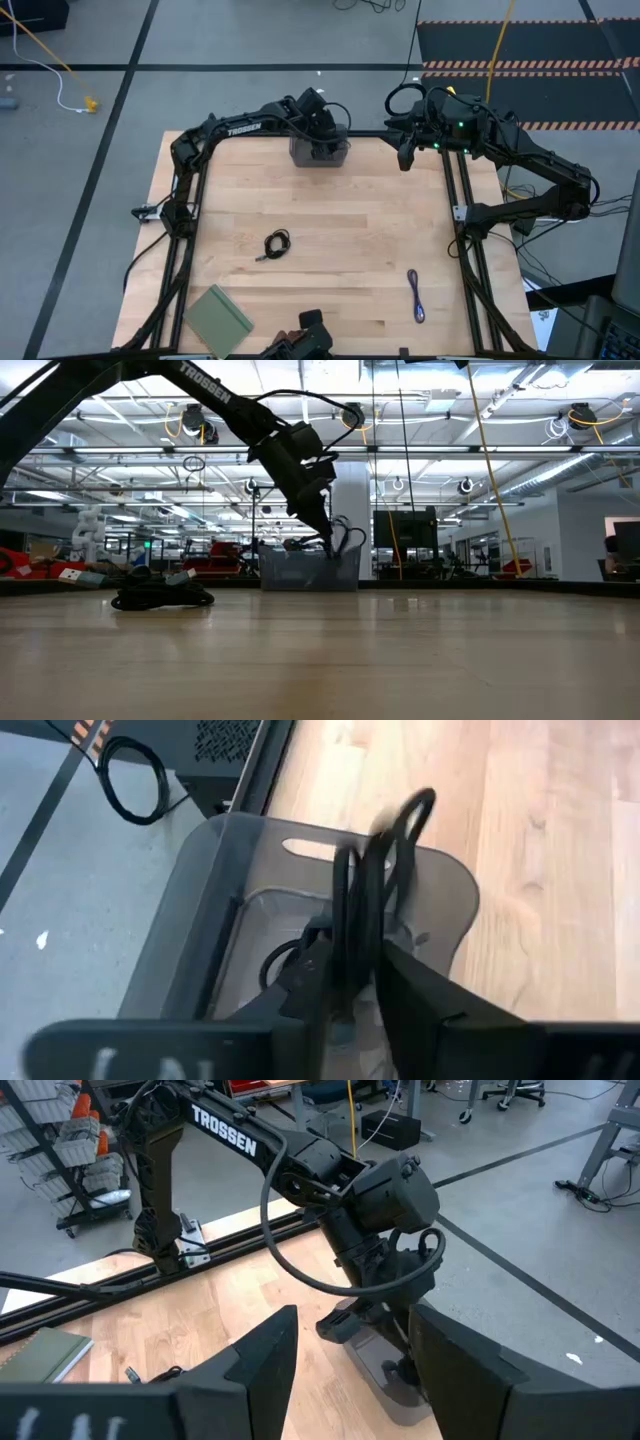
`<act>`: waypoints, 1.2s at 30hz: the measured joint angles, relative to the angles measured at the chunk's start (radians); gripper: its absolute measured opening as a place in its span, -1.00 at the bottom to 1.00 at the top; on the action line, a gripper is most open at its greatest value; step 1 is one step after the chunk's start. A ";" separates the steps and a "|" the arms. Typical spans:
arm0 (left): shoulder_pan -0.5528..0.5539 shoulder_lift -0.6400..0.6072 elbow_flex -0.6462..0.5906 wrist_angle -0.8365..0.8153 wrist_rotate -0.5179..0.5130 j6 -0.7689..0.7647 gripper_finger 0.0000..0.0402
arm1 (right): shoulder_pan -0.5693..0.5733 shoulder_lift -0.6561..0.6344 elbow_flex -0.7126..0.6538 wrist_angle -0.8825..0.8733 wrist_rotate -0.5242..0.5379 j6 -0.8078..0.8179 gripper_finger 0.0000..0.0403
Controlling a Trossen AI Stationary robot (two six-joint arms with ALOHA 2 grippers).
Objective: Pick and place USB-C Cables
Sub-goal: Put the right black USB cable into the black bin
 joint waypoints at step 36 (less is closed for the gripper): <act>-0.014 -0.008 -0.005 0.045 -0.037 0.116 -0.83 | 0.002 0.000 -0.001 -0.005 -0.002 0.008 -0.07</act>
